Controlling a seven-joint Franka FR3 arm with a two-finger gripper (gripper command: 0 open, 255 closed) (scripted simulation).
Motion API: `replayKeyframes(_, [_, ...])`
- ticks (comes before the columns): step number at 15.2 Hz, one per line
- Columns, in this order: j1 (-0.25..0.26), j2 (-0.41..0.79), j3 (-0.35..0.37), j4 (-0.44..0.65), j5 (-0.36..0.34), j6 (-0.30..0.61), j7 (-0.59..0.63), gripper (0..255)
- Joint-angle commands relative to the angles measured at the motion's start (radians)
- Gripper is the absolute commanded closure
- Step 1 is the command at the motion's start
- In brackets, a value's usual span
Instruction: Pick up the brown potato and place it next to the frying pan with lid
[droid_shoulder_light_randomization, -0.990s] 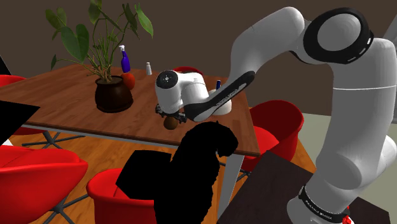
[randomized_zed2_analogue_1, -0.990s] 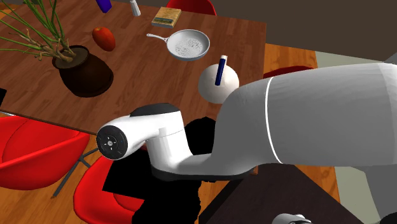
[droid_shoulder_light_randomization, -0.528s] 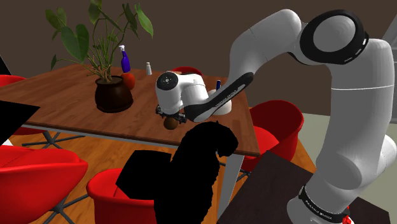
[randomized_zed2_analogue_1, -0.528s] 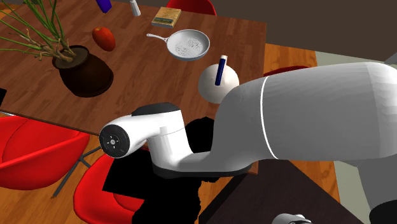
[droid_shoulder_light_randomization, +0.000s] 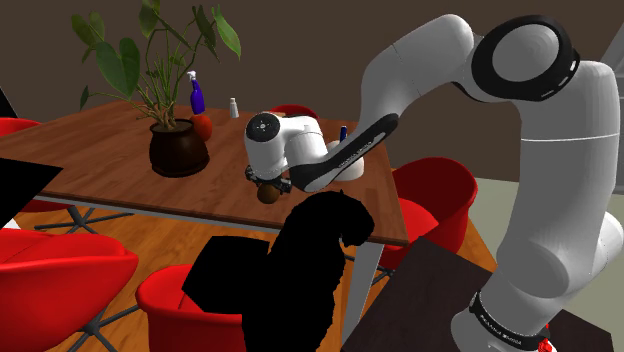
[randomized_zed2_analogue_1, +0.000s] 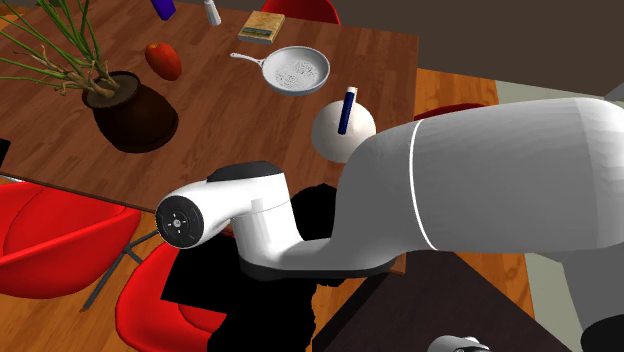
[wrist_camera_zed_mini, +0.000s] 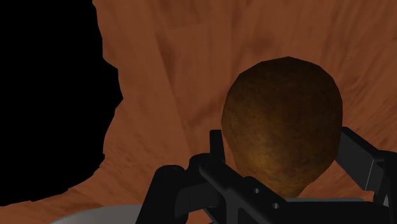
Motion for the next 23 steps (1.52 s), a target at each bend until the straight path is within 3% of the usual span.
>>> replayKeyframes(1, [0.000,0.000,0.000,0.000,0.000,0.000,0.000,255])
replayKeyframes(3, [0.000,0.001,0.000,0.000,0.000,0.000,0.000,255])
replayKeyframes(23, [-0.073,-0.165,0.089,0.050,0.236,-0.086,-0.220,255])
